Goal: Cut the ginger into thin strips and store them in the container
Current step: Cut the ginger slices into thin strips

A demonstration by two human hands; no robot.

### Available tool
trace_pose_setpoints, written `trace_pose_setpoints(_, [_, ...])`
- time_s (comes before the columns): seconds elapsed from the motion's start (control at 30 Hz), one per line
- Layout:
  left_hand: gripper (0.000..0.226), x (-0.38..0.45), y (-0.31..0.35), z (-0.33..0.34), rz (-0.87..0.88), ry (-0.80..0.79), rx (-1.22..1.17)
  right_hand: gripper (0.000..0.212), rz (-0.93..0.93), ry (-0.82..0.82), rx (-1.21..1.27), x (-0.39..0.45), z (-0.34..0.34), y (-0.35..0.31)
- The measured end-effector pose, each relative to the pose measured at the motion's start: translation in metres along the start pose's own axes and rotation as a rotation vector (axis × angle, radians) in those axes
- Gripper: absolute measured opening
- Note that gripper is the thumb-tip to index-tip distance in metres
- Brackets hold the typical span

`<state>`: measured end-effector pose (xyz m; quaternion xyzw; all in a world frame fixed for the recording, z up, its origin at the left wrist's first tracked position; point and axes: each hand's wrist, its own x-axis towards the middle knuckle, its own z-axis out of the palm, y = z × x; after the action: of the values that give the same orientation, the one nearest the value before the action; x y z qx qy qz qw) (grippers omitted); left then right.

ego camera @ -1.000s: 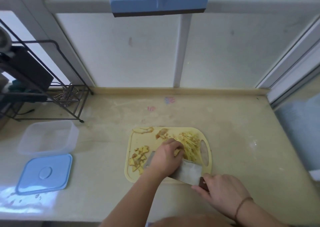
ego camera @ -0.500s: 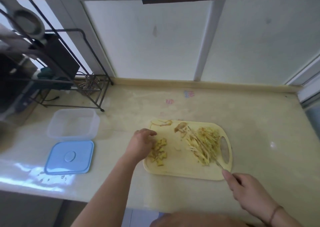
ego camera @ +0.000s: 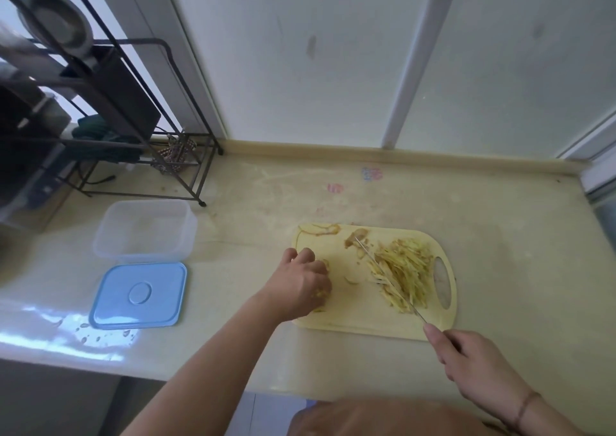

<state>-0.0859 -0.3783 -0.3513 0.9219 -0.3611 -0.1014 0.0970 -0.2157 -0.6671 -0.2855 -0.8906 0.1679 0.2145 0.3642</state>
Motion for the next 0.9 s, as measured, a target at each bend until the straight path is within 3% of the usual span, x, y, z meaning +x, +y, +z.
trace_pose_setpoints(0.13, [0.009,-0.001,0.007,0.011,0.003,0.070,0.080,0.056,-0.003,0.002,-0.024,0.002,0.002,0.003])
trace_pose_setpoints(0.27, [0.022,-0.002,0.023,0.016,-0.072,0.191,0.072,0.060,-0.014,-0.011,-0.031,0.002,0.003,0.004])
trace_pose_setpoints(0.37, [0.019,-0.009,0.027,0.021,-0.176,0.304,0.060,0.073,-0.023,-0.006,-0.031,0.002,0.004,0.005])
trace_pose_setpoints(0.47, [0.013,-0.013,0.028,0.026,-0.292,0.356,0.073,0.062,-0.023,-0.007,-0.040,0.004,0.004,0.007])
trace_pose_setpoints(0.9, [0.016,-0.017,0.029,0.037,-0.114,0.343,0.097,0.056,0.007,-0.030,0.005,0.001,0.001,0.012])
